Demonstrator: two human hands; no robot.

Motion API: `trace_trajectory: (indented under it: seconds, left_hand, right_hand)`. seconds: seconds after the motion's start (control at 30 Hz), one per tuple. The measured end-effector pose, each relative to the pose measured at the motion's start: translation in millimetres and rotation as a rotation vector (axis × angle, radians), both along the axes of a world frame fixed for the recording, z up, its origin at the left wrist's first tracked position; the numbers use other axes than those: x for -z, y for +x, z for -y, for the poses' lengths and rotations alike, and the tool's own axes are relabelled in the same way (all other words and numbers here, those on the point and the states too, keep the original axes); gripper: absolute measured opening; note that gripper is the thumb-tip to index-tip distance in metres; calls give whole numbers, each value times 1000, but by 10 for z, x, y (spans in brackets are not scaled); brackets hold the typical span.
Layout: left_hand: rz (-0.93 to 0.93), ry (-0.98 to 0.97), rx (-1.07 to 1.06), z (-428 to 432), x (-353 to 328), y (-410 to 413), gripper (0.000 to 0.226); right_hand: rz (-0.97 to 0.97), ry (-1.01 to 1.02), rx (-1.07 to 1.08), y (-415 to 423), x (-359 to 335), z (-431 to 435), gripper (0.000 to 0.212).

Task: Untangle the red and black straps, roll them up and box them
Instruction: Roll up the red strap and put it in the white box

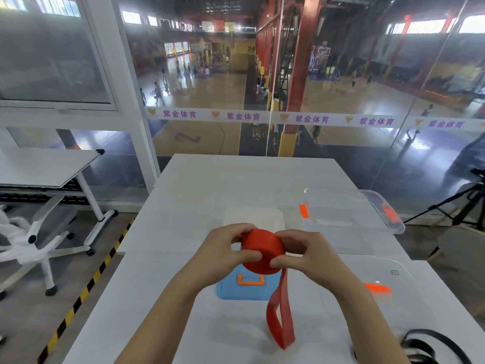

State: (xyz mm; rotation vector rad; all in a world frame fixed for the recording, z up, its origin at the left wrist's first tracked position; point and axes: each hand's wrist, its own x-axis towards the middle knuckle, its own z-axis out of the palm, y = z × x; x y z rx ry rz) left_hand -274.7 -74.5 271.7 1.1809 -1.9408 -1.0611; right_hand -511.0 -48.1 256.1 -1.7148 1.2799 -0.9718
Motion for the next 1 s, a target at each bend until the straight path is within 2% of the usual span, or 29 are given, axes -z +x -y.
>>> trace_trajectory:
  seconds: [0.17,0.23,0.27,0.33,0.4,0.47,0.57,0.7,0.87,0.93,1.0]
  left_hand:
    - [-300,124,-49,-8,38,29,32]
    - [-334,195,-26,-9,37,41,29]
    - [-297,220,-2,1,48,55,29]
    - [-109,218,37,47,69,103,35]
    - [100,163,21,63,52,116,54]
    - [188,105,29,41,-11,67,66]
    - [277,12,79,14,-68,5,47]
    - [147,38,25,-10,-9,40,40]
    - [-99,109,-27,-39,125,43,34]
    - [-122,155,-18,-27,137,38,33]
    - [-42,168,12,-9,143,35,37]
  right_hand:
    - [64,-3,60,-73,59,-36,46]
    - [52,-25,90,-98,54,-44,42]
    - [28,-34,92,-110,43,-43,40]
    - [-40,-43,71,-125,16,-30,39]
    - [-112,-45,50,-116,-3,-18,40]
    - [-187,-60,26,-78,-17,7,39]
    - [-248,-77,-18,-19,-23,25,37]
    - [-130,5,-29,-21,13,5,43]
    - [-70,-5,28,-63,77,-18,45]
    - [-48,8,50,-87,89,-18,40]
    - [-54,15,53,-103,71,-8,37]
